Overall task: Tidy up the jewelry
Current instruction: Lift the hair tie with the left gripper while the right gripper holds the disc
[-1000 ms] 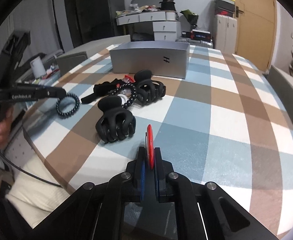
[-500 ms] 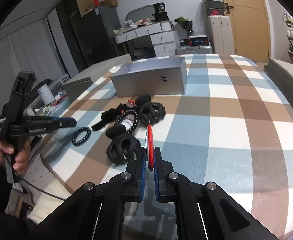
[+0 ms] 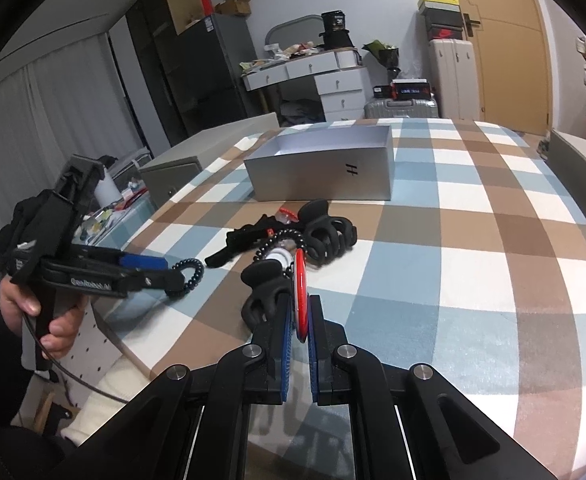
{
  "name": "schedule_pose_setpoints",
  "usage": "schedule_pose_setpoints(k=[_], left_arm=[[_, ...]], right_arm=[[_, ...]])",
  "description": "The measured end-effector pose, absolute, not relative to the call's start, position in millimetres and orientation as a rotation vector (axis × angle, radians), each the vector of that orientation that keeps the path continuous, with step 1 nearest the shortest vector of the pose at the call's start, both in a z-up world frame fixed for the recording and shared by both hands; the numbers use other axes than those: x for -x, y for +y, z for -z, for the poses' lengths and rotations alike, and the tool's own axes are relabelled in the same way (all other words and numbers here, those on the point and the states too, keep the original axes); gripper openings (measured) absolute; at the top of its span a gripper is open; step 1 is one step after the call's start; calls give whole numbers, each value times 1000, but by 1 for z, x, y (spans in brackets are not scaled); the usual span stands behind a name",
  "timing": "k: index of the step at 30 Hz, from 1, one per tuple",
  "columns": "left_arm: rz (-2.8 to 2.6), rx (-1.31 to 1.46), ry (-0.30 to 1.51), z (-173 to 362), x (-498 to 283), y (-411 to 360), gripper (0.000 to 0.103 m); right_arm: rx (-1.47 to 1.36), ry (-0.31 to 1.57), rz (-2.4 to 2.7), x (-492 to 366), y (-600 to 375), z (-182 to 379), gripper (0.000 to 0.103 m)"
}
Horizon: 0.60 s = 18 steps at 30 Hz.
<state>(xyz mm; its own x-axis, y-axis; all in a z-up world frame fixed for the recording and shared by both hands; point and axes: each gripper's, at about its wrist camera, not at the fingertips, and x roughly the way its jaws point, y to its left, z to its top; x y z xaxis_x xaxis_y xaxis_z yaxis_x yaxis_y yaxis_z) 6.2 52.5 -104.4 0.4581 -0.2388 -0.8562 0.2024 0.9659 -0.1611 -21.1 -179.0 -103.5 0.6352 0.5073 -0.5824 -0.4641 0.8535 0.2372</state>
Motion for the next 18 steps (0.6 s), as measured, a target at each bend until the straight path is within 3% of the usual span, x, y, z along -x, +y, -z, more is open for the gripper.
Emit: schedule_pose_setpoints(k=[18], left_arm=[[261,-140,1043,109,-5,33,60]], right_arm=[[-82,670,-558,24,-181,103,7]])
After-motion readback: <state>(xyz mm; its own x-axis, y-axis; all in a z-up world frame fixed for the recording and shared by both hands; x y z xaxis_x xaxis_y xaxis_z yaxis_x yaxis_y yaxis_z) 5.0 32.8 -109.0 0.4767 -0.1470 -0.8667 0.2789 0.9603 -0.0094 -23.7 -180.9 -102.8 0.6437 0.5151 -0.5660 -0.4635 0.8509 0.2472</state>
